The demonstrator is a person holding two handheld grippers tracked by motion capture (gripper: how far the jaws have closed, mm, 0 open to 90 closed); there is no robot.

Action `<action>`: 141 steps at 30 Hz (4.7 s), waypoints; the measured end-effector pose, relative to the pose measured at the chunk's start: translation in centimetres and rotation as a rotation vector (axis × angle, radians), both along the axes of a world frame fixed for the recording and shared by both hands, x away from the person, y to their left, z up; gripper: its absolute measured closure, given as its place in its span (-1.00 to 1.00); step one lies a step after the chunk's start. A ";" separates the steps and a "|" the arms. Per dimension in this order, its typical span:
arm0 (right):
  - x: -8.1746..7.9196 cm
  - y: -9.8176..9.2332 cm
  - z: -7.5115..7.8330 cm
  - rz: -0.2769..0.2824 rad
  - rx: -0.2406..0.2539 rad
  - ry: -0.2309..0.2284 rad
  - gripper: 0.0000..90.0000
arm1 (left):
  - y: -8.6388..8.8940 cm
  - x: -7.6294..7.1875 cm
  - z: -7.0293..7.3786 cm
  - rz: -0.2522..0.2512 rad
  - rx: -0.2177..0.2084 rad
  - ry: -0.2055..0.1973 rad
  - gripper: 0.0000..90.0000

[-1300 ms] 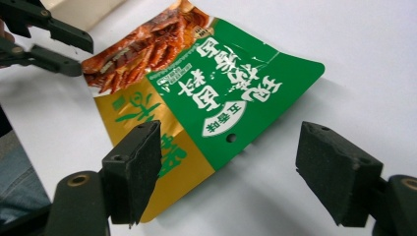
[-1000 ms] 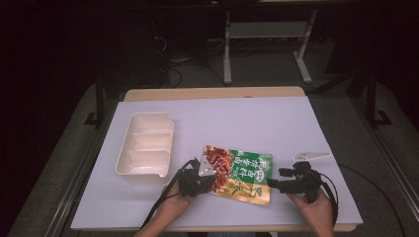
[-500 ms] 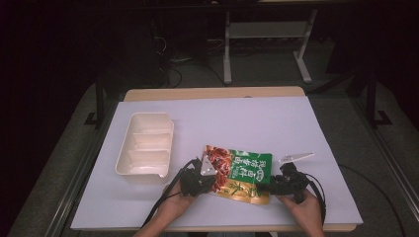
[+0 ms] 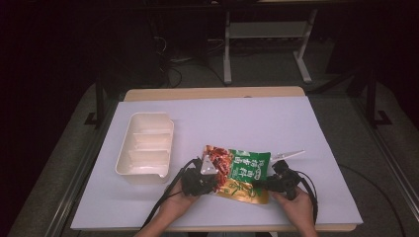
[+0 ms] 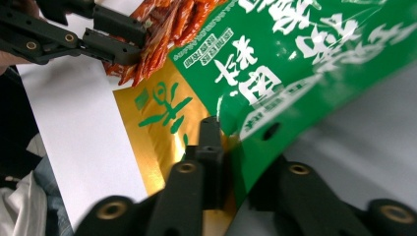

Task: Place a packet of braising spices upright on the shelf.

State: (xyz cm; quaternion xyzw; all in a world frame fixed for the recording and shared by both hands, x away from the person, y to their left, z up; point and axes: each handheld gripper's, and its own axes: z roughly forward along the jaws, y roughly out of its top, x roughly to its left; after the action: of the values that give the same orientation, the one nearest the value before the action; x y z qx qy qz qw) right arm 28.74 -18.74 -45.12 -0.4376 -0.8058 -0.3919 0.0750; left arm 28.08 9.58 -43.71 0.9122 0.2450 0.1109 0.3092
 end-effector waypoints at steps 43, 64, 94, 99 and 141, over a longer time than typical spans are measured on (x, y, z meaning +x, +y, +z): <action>-1.3 -0.8 11.1 0.127 0.059 -0.295 1.00 | 1.9 0.1 4.0 0.016 -0.147 -0.064 0.31; -1.7 0.0 13.3 0.240 0.050 -0.315 1.00 | 2.3 2.3 7.8 -0.043 -0.262 -0.094 -0.37; -1.3 0.8 14.3 0.311 -0.002 -0.339 0.99 | 2.6 1.8 8.1 -0.243 -0.169 -0.123 0.97; -1.2 0.7 14.1 0.302 0.016 -0.342 0.89 | 2.7 1.7 8.0 -0.253 -0.176 -0.129 0.98; -0.5 2.0 5.3 0.125 0.329 -0.370 0.99 | 5.8 1.6 6.8 -0.189 -0.229 -0.109 0.93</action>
State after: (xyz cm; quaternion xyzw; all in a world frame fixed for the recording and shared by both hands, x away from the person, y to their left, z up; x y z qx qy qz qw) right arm 28.28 -16.69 -39.80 -0.2895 -0.7567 -0.5858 0.0203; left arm 29.63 15.34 -36.91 0.8825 0.1520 0.1020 0.4332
